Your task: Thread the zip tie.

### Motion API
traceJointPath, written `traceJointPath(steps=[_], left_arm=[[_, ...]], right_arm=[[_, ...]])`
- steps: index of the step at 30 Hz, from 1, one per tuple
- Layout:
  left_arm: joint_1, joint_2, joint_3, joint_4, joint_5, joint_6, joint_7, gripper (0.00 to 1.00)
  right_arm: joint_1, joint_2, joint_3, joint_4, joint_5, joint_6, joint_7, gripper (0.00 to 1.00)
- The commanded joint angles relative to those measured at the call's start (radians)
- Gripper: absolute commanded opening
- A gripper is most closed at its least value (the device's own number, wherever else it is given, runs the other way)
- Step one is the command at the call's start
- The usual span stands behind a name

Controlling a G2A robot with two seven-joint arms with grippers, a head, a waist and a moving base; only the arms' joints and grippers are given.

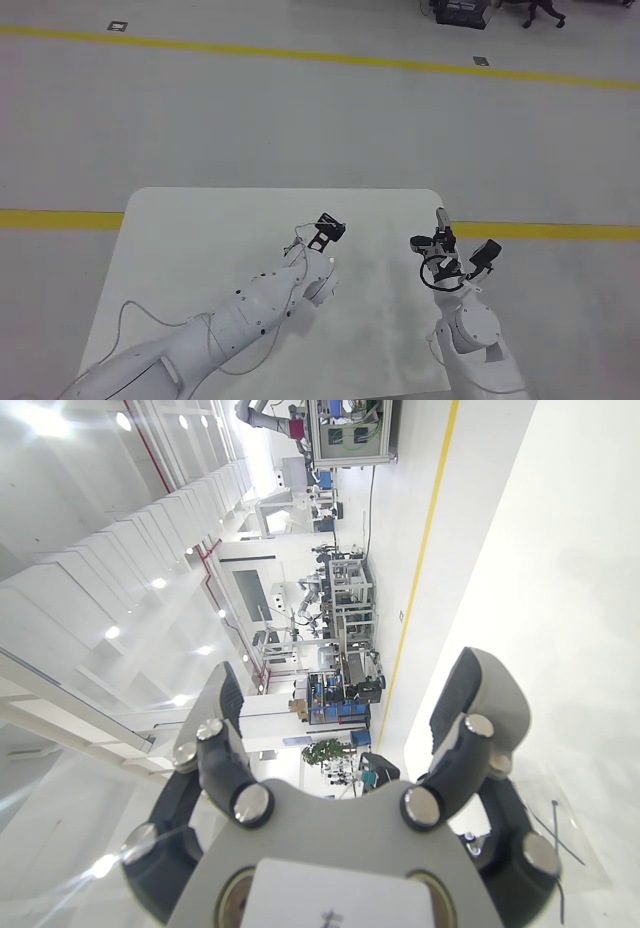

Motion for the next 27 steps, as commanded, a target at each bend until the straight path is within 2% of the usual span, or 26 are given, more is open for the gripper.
traceJointPath(steps=[1, 5, 13, 17, 21, 23, 24, 27], left_arm=[[-0.001, 0.003, -0.002, -0.009, 0.014, -0.012, -0.025, 1.0], [-0.008, 0.003, 0.003, -0.015, 0.044, -0.032, -0.086, 1.0], [-0.008, 0.003, 0.003, -0.015, 0.044, -0.032, -0.086, 1.0], [-0.005, 0.004, 0.009, -0.002, 0.078, -0.033, -0.072, 1.0], [-0.004, 0.001, 0.013, -0.002, 0.101, -0.042, -0.094, 1.0], [-0.004, 0.0, 0.014, -0.002, 0.108, -0.047, -0.101, 0.84], [-0.003, -0.001, 0.015, -0.001, 0.114, -0.05, -0.106, 0.79], [-0.003, -0.005, 0.019, 0.003, 0.124, -0.063, -0.119, 0.73]], right_arm=[[0.0, 0.0, 0.0, 0.0, 0.0, 0.0, 0.0, 1.0], [0.0, 0.0, 0.0, 0.0, 0.0, 0.0, 0.0, 1.0], [0.0, 0.0, 0.0, 0.0, 0.0, 0.0, 0.0, 1.0], [0.0, 0.0, 0.0, 0.0, 0.0, 0.0, 0.0, 1.0], [0.0, 0.0, 0.0, 0.0, 0.0, 0.0, 0.0, 1.0], [0.0, 0.0, 0.0, 0.0, 0.0, 0.0, 0.0, 1.0], [0.0, 0.0, 0.0, 0.0, 0.0, 0.0, 0.0, 1.0], [0.0, 0.0, 0.0, 0.0, 0.0, 0.0, 0.0, 1.0]])
